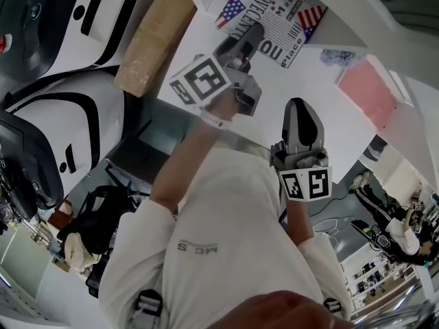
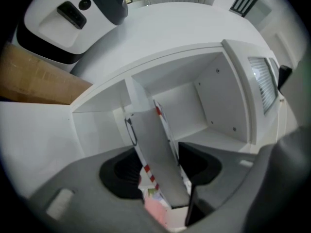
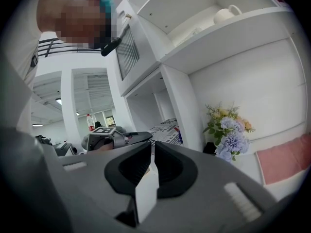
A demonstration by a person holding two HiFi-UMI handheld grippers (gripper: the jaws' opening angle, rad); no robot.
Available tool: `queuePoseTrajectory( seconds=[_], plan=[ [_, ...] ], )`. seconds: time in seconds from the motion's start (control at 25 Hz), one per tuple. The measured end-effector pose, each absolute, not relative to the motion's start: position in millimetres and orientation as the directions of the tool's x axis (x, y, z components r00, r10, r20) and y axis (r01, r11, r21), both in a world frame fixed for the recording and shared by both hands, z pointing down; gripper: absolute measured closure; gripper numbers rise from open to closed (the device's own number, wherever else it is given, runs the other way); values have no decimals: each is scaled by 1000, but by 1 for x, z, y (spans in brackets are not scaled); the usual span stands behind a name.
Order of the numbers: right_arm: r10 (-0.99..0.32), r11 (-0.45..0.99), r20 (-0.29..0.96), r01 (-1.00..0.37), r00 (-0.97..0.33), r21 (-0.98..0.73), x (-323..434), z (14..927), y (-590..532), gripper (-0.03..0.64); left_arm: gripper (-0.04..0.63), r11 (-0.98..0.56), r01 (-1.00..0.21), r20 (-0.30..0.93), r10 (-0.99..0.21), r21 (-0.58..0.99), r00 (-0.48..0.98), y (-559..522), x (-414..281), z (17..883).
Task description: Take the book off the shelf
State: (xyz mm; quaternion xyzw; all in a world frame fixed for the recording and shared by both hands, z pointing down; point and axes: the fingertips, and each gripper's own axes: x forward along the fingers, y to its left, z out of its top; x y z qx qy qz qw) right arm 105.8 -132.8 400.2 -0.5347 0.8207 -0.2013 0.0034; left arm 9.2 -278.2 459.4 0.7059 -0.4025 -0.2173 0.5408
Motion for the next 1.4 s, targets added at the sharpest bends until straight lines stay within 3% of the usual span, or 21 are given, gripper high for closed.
queuePoseTrajectory(
  seconds=[0.36,1.4],
  plan=[
    [-880,348,200,-872,-430,-343,103,401,-129,595,400,-51,-269,111,-826,962,553,-276,8,461],
    [-896,364,136,-874,-423,-322,101,369,-99,595,434,-259,-513,41,-864,818,501,-231,-20,375]
  ],
)
